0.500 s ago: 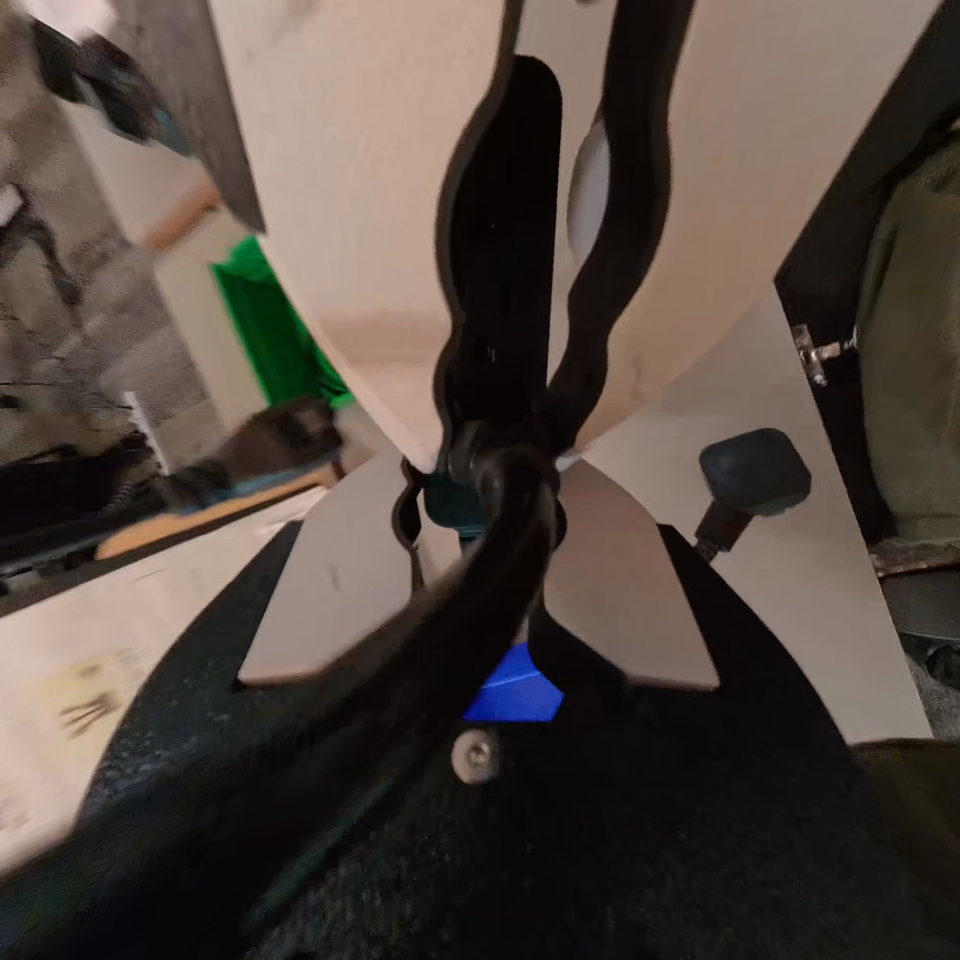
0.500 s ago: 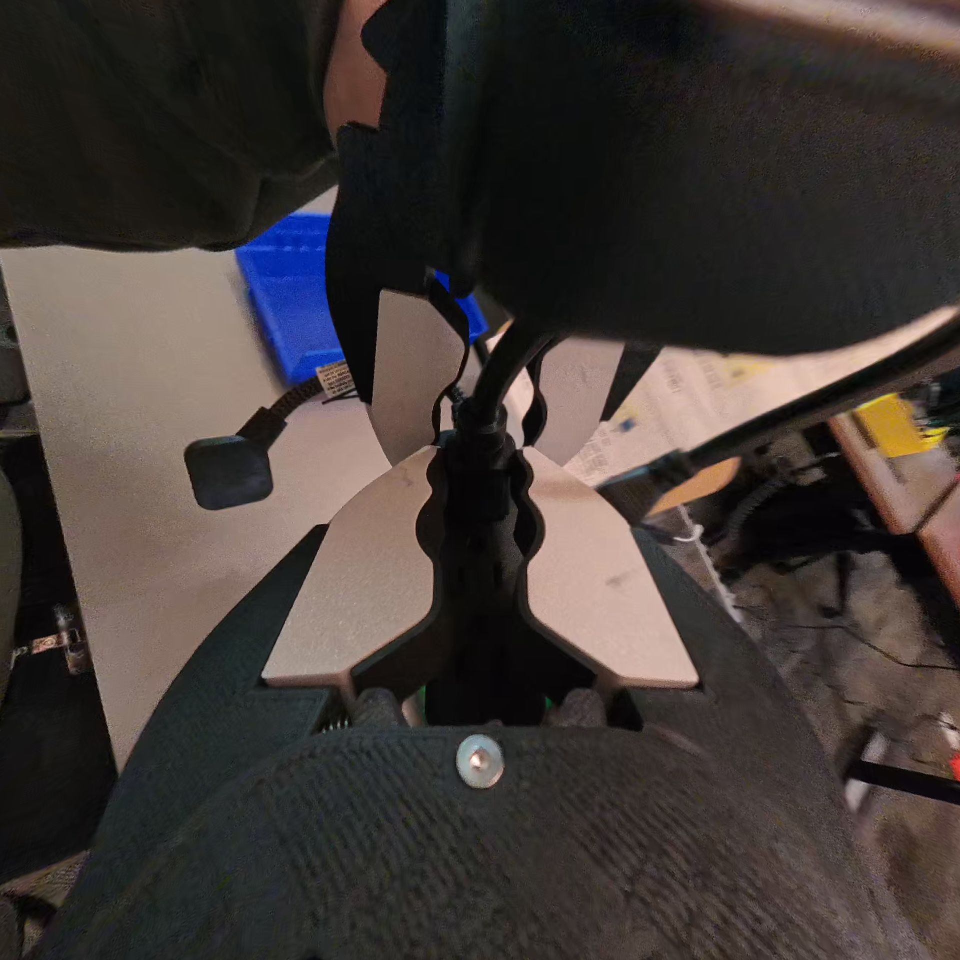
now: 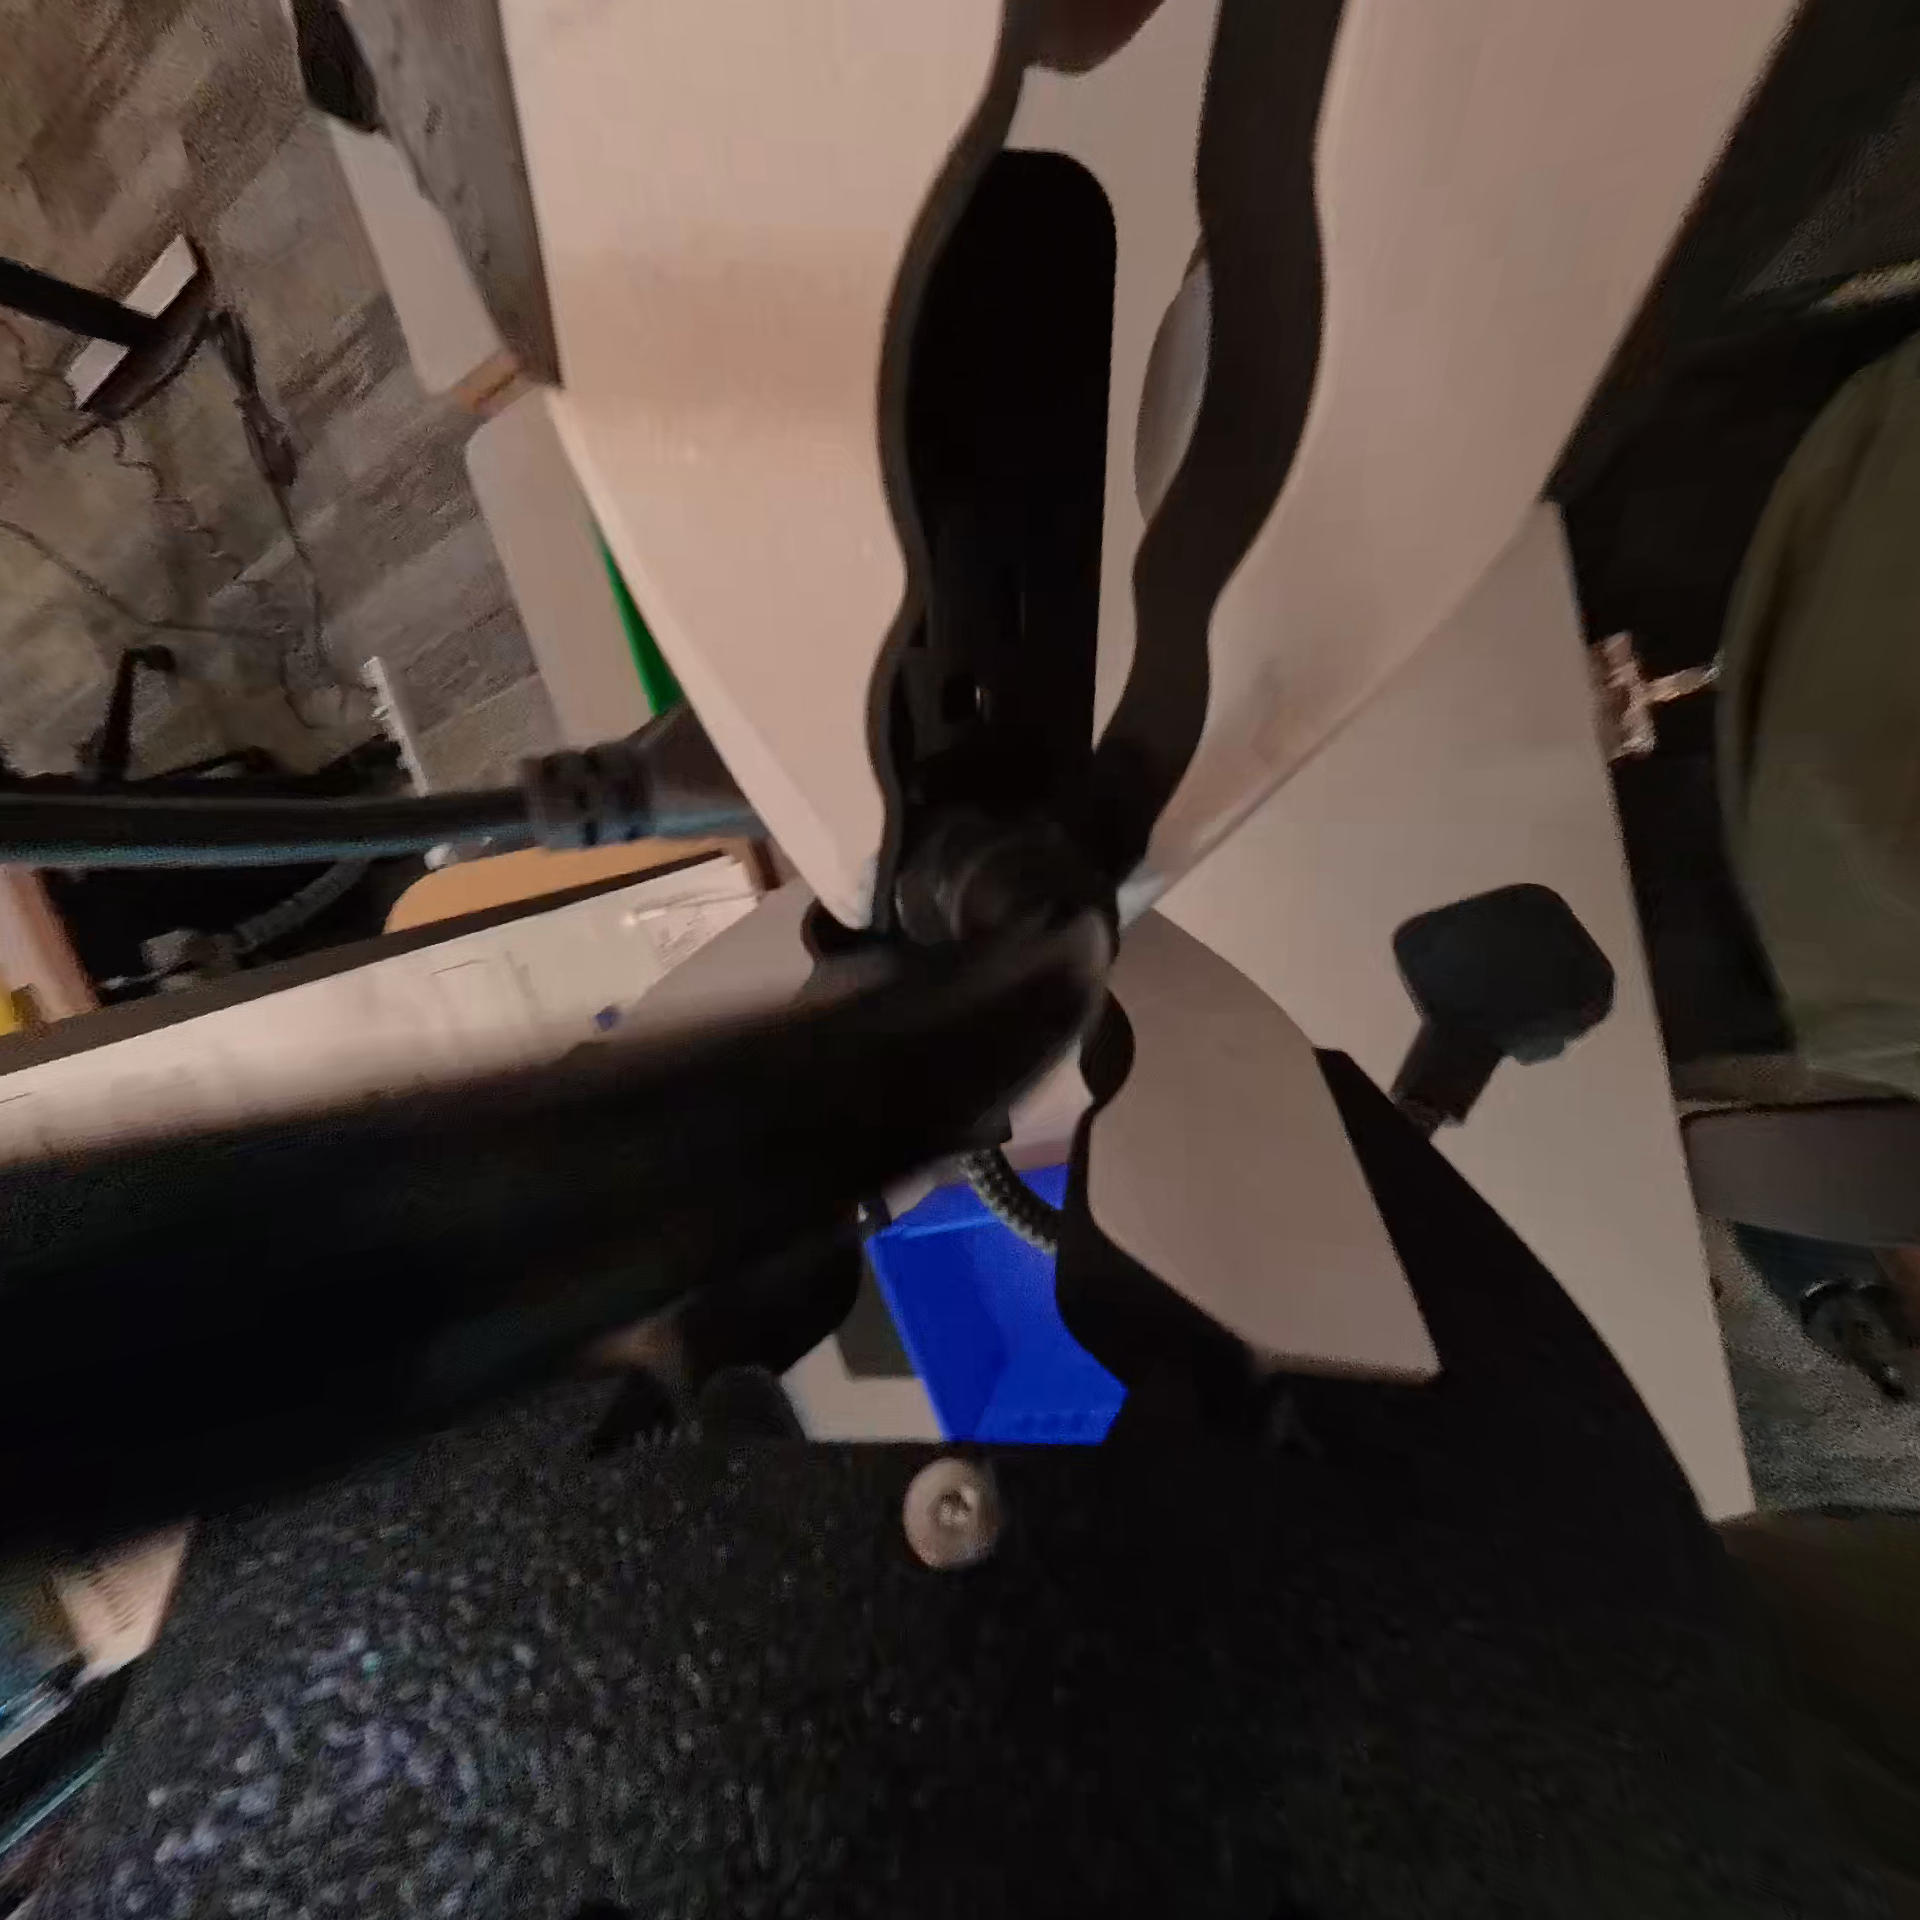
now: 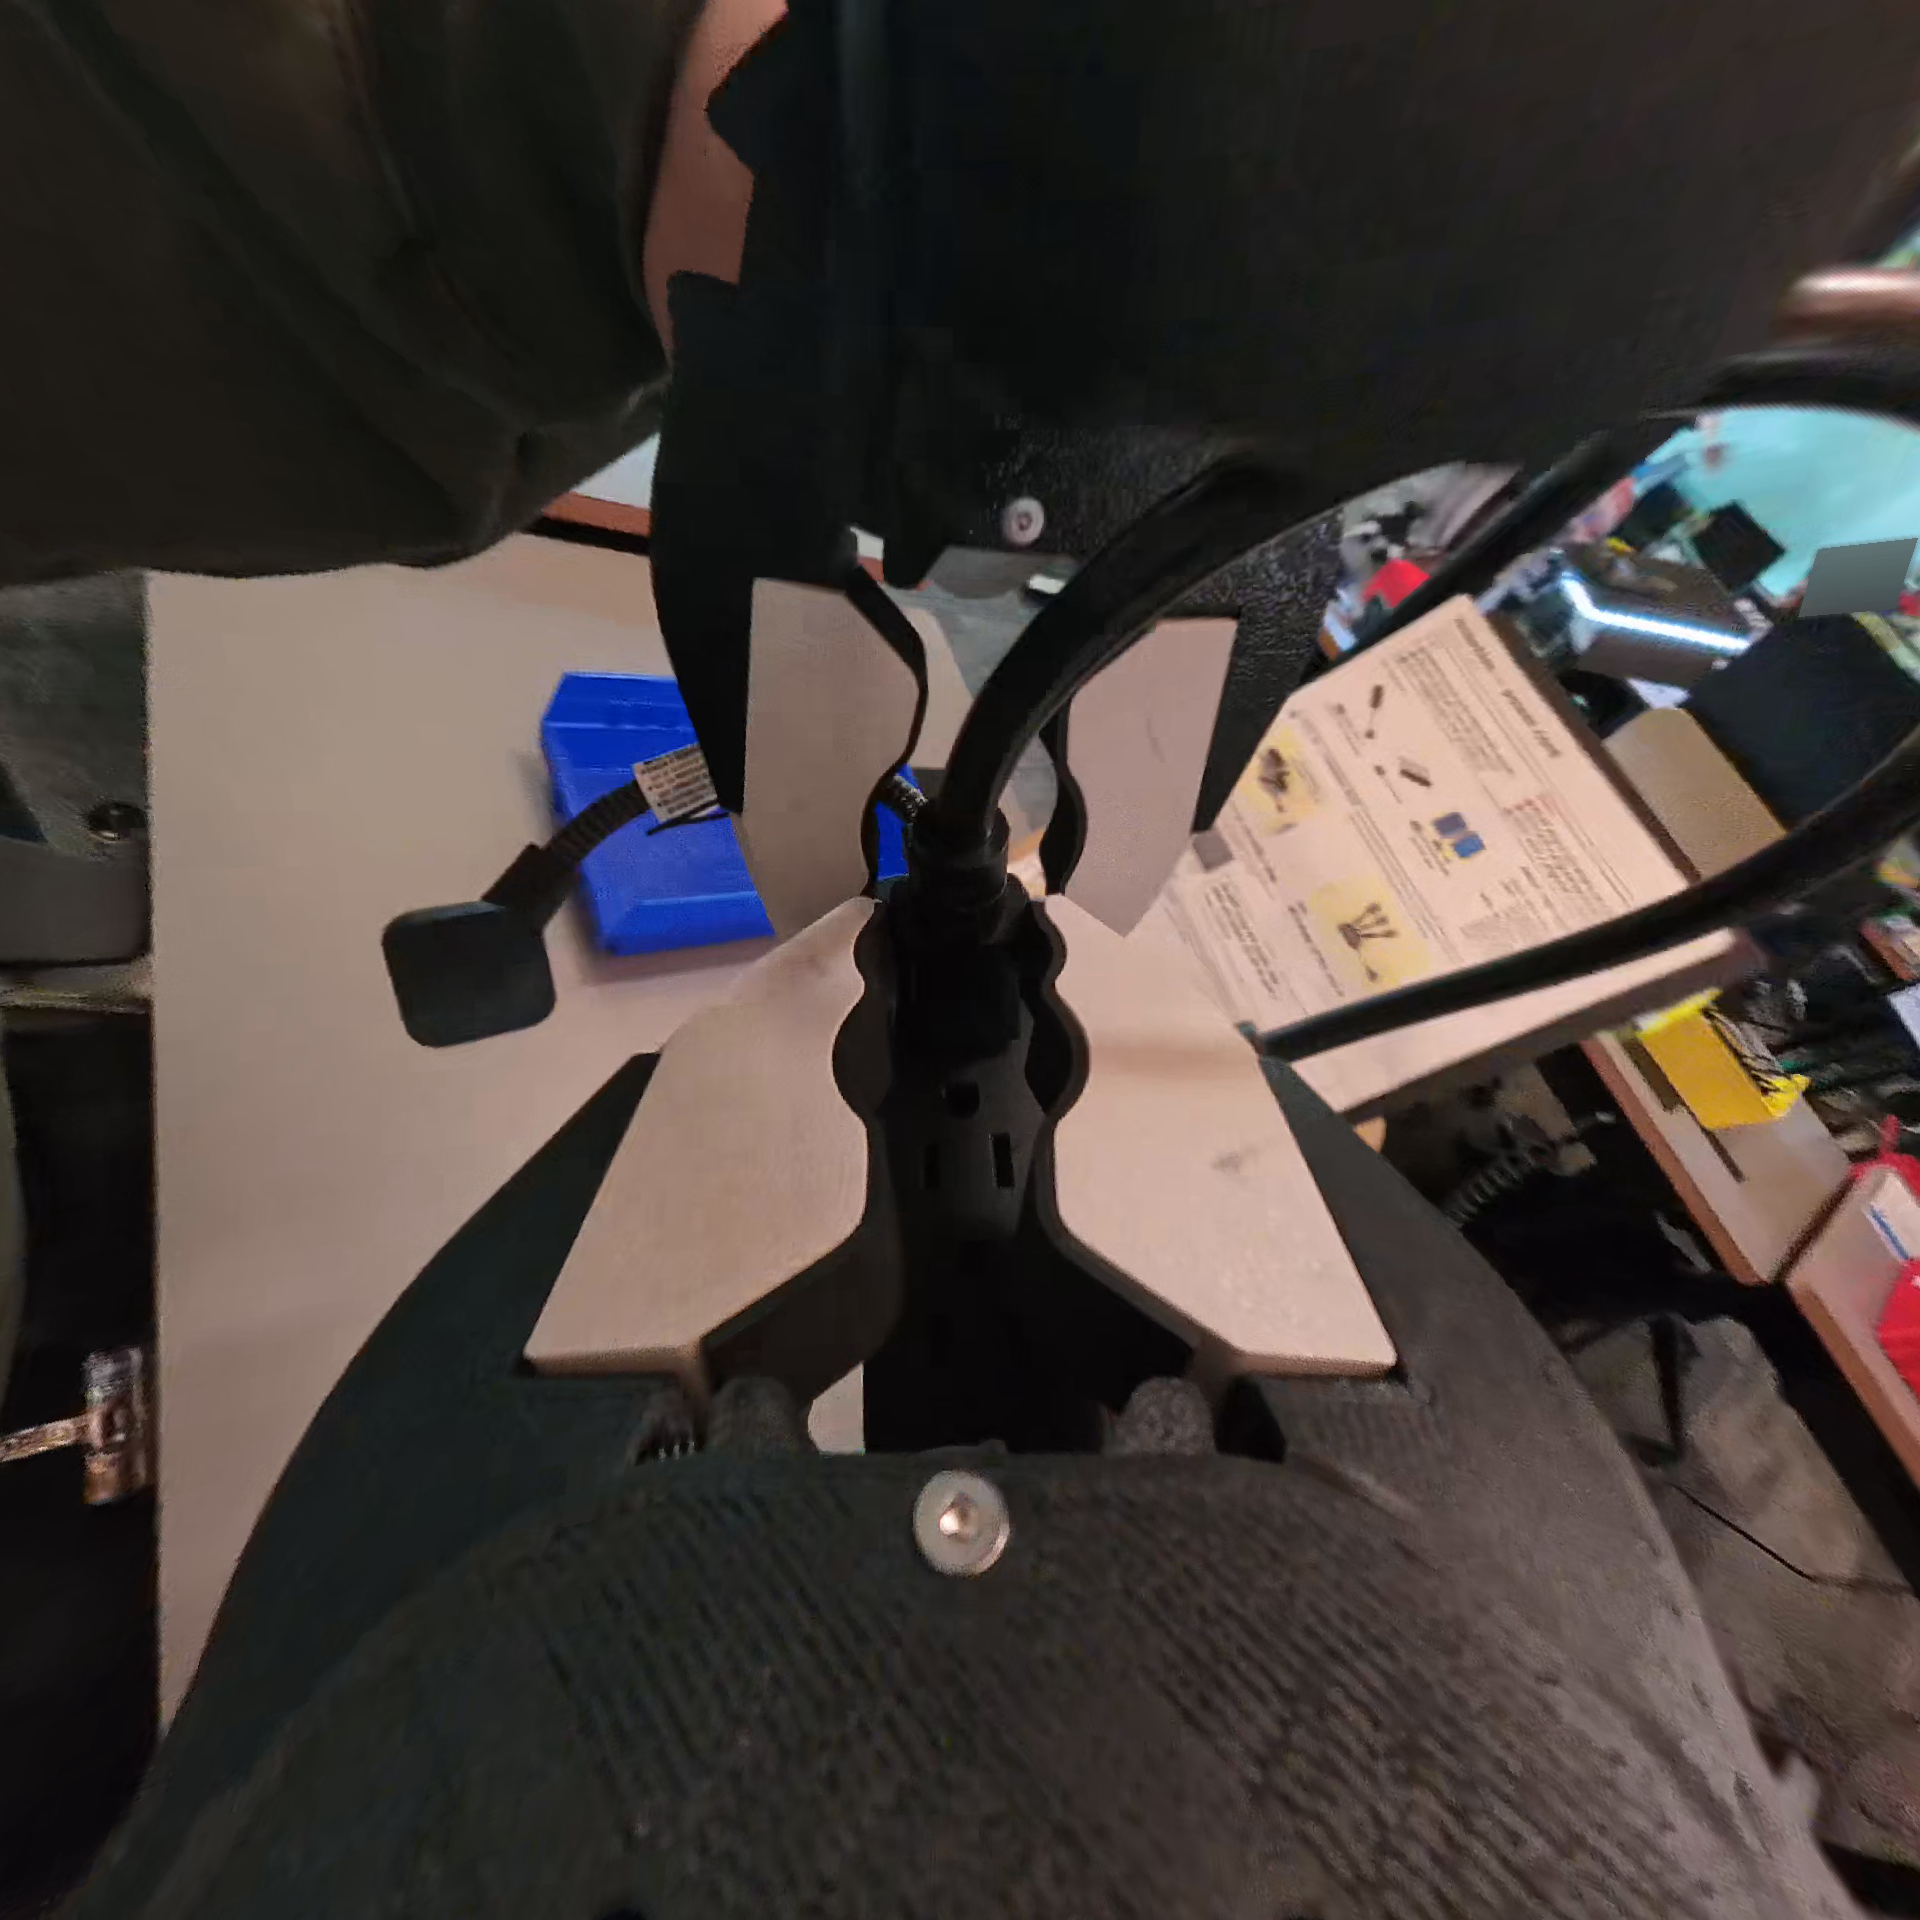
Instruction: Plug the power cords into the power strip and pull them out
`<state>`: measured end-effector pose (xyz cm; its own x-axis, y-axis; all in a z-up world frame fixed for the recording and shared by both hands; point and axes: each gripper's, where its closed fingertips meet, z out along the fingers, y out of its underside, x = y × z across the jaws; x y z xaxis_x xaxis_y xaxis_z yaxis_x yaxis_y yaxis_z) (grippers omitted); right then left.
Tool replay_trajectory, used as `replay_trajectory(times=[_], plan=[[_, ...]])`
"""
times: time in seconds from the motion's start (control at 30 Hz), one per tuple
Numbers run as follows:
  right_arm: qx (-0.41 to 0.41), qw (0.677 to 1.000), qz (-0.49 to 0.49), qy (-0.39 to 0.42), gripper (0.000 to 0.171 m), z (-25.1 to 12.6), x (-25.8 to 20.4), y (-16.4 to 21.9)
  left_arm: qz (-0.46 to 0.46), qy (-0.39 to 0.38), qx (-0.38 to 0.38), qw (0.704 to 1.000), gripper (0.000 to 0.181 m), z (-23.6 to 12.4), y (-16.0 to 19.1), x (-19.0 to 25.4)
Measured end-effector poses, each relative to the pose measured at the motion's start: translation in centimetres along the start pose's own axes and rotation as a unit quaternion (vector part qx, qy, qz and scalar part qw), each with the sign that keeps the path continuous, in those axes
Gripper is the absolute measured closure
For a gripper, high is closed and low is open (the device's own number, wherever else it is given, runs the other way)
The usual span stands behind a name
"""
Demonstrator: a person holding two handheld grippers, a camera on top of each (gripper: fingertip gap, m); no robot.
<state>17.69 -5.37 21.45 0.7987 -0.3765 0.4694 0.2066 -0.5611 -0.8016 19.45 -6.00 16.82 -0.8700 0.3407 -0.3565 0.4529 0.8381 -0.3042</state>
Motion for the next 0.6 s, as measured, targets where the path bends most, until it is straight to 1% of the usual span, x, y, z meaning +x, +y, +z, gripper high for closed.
replay_trajectory(times=[0.03,0.17,0.23,0.27,0.33,0.37,0.4,0.47,0.6], plan=[[0.0,1.0,0.003,-0.009,0.147,0.4,-0.6,0.3,-0.009,0.012,0.011,1.0,0.138,0.4,0.3,0.6],[-0.014,0.999,0.008,-0.04,0.147,3.2,-2.9,2.1,-0.026,0.029,0.001,0.999,0.138,2.9,3.0,2.7],[0.008,0.998,0.029,-0.052,0.148,4.9,-3.9,3.3,-0.042,0.035,0.003,0.998,0.138,4.2,4.7,3.5],[0.012,0.998,0.033,-0.059,0.147,5.8,-4.8,4.0,-0.045,0.049,0.008,0.998,0.138,5.1,5.6,4.3],[0.032,0.996,0.053,-0.07,0.147,7.4,-5.7,6.0,-0.07,0.044,0.038,0.996,0.138,7.1,7.0,5.0],[0.043,0.993,0.081,-0.074,0.147,8.4,-6.6,7.5,-0.079,0.049,0.052,0.994,0.138,8.6,7.8,5.6],[0.045,0.992,0.093,-0.078,0.147,9.6,-8.0,9.3,-0.083,0.064,0.062,0.993,0.138,10.6,8.8,6.7],[0.019,0.987,0.123,-0.097,0.146,12.5,-11.1,14.4,-0.094,0.075,0.06,0.991,0.138,16.1,11.2,9.3],[-0.091,0.975,0.151,-0.135,0.146,17.9,-18.8,24.9,-0.108,0.152,0.04,0.982,0.138,28.1,15.5,16.1]])
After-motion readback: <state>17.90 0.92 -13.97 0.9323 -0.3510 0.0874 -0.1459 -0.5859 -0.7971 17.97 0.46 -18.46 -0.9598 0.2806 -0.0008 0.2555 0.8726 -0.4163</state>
